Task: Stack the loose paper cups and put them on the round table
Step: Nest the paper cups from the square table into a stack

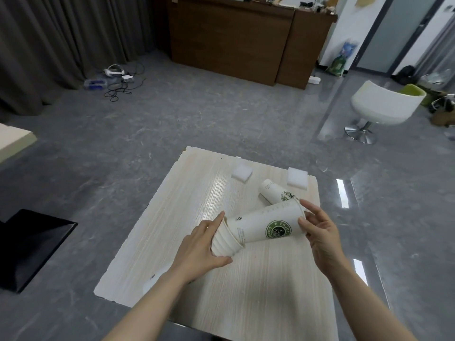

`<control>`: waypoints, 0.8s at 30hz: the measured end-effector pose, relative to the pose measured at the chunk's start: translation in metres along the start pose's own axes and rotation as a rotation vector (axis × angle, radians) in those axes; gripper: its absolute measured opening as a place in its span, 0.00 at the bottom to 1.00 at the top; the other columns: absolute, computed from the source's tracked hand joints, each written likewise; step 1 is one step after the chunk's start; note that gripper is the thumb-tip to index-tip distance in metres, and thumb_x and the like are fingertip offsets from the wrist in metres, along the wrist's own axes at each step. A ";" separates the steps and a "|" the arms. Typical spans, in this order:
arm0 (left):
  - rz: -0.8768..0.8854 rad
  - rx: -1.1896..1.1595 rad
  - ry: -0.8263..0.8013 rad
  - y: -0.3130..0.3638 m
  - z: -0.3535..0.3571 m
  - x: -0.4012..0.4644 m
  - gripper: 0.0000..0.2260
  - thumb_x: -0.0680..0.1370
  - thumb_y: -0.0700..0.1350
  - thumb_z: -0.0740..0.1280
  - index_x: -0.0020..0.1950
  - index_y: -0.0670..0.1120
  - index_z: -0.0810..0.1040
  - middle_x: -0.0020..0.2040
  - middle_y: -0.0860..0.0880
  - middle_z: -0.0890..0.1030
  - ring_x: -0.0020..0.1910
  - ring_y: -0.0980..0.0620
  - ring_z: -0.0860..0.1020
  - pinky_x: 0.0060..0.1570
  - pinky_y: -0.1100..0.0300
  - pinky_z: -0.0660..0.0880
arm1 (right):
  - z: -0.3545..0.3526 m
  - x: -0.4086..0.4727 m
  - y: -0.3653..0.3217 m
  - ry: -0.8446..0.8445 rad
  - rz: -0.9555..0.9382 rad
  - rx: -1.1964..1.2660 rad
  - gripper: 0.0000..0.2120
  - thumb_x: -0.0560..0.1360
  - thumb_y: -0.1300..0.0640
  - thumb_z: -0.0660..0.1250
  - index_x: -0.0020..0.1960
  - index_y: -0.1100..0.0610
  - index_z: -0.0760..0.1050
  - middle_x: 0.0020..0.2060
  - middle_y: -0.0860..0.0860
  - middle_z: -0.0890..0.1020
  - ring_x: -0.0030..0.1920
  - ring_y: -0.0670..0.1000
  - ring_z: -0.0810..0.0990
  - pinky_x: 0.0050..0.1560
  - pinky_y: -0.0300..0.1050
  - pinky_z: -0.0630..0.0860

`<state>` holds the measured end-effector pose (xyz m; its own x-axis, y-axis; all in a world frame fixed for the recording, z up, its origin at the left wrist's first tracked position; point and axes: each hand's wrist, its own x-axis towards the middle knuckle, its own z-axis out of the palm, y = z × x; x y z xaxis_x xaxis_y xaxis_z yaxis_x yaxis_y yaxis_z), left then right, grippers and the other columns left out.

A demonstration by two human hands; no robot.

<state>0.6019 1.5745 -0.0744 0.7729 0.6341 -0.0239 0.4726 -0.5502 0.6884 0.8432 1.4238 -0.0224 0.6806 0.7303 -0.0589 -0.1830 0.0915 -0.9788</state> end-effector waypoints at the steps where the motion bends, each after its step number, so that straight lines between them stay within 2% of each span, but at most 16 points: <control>1: 0.004 0.000 -0.003 0.000 0.001 0.000 0.48 0.64 0.64 0.71 0.75 0.68 0.44 0.63 0.60 0.66 0.58 0.60 0.71 0.55 0.57 0.72 | 0.002 -0.002 0.000 -0.020 0.001 -0.010 0.19 0.72 0.68 0.66 0.59 0.52 0.78 0.43 0.51 0.84 0.44 0.49 0.81 0.43 0.37 0.77; 7: 0.039 0.011 -0.026 0.007 0.004 0.000 0.48 0.66 0.64 0.71 0.76 0.65 0.44 0.65 0.58 0.66 0.59 0.59 0.70 0.56 0.57 0.71 | 0.020 -0.013 0.004 -0.125 0.026 -0.041 0.20 0.68 0.62 0.70 0.60 0.53 0.78 0.52 0.56 0.84 0.52 0.51 0.82 0.47 0.38 0.77; 10: 0.051 0.026 -0.033 0.010 0.005 -0.001 0.47 0.67 0.63 0.72 0.77 0.63 0.45 0.65 0.58 0.66 0.59 0.59 0.70 0.57 0.57 0.71 | 0.030 -0.017 0.008 -0.156 0.040 -0.061 0.21 0.68 0.62 0.70 0.60 0.52 0.78 0.50 0.56 0.84 0.52 0.50 0.82 0.49 0.41 0.77; 13: 0.062 0.030 -0.032 0.012 0.005 -0.001 0.47 0.67 0.62 0.72 0.77 0.63 0.46 0.66 0.58 0.66 0.59 0.60 0.70 0.57 0.58 0.71 | 0.041 -0.023 0.011 -0.214 0.060 -0.083 0.20 0.69 0.61 0.71 0.60 0.50 0.78 0.46 0.56 0.85 0.48 0.50 0.83 0.47 0.39 0.78; 17: 0.078 0.078 -0.030 0.015 0.007 -0.001 0.47 0.67 0.62 0.72 0.77 0.62 0.45 0.66 0.57 0.66 0.60 0.59 0.69 0.56 0.59 0.70 | 0.057 -0.035 0.018 -0.297 0.093 -0.117 0.22 0.70 0.60 0.71 0.64 0.54 0.75 0.48 0.57 0.85 0.50 0.51 0.82 0.48 0.39 0.77; 20: 0.090 0.085 -0.025 0.015 0.009 -0.001 0.47 0.67 0.63 0.71 0.76 0.64 0.43 0.67 0.57 0.66 0.60 0.59 0.69 0.56 0.59 0.69 | 0.067 -0.041 0.026 -0.318 0.115 -0.138 0.22 0.72 0.63 0.71 0.64 0.55 0.74 0.49 0.57 0.85 0.51 0.51 0.82 0.49 0.38 0.77; 24: 0.116 0.102 0.009 0.018 0.013 0.000 0.47 0.67 0.64 0.69 0.75 0.64 0.40 0.68 0.57 0.65 0.61 0.59 0.68 0.57 0.60 0.68 | 0.073 -0.043 0.034 -0.331 0.144 -0.150 0.22 0.74 0.68 0.67 0.66 0.55 0.73 0.50 0.56 0.85 0.54 0.52 0.82 0.51 0.40 0.77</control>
<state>0.6155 1.5578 -0.0713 0.8209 0.5681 0.0584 0.4216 -0.6718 0.6091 0.7558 1.4451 -0.0389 0.3854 0.9095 -0.1557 -0.1373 -0.1104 -0.9844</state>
